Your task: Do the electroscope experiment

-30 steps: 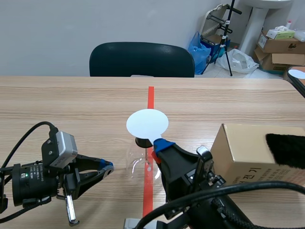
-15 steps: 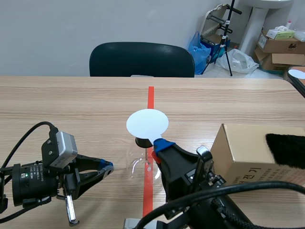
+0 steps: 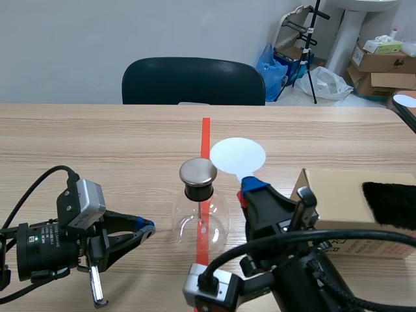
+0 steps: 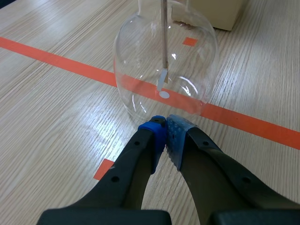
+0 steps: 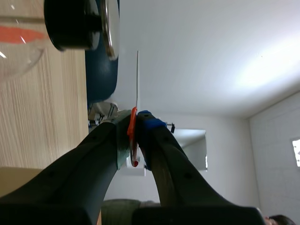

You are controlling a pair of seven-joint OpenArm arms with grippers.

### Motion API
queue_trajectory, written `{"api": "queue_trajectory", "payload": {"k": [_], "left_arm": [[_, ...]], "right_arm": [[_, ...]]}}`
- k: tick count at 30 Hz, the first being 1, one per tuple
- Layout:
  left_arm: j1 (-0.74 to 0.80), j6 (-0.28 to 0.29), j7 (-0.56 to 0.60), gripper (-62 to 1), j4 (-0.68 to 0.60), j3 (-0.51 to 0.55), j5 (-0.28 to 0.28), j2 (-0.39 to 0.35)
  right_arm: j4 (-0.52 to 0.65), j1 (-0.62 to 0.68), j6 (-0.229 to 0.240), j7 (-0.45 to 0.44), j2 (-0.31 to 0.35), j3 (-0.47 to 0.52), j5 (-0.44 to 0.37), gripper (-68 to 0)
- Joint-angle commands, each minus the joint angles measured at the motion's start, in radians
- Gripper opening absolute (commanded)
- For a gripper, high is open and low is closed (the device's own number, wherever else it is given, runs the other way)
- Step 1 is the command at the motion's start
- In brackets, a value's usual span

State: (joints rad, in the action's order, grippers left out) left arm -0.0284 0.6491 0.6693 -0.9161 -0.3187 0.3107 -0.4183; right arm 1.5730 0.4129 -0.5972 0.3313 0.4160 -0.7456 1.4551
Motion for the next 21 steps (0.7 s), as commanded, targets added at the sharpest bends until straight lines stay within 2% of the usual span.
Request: {"api": "queue_trajectory", "payload": {"k": [1, 7, 12, 16, 21], "left_arm": [[-0.008, 0.001, 0.015, -57.7, -0.018, -0.001, -0.015, 0.002], [-0.008, 0.001, 0.015, -57.7, -0.018, -0.001, -0.015, 0.002], [-0.008, 0.001, 0.015, -57.7, -0.018, -0.001, -0.015, 0.002], [-0.008, 0.001, 0.015, -57.7, -0.018, -0.001, -0.015, 0.002], [-0.008, 0.001, 0.015, -57.7, -0.018, -0.001, -0.015, 0.002]], "right_arm": [[0.013, -0.014, -0.011, 0.044, 0.008, 0.006, 0.003, -66.5], [0.013, -0.014, -0.011, 0.219, 0.008, 0.006, 0.003, -66.5], [0.013, -0.014, -0.011, 0.327, 0.008, 0.006, 0.003, -66.5], [0.013, -0.014, -0.011, 0.385, 0.008, 0.006, 0.003, -66.5], [0.013, -0.014, -0.011, 0.408, 0.008, 0.006, 0.003, -66.5]]}}
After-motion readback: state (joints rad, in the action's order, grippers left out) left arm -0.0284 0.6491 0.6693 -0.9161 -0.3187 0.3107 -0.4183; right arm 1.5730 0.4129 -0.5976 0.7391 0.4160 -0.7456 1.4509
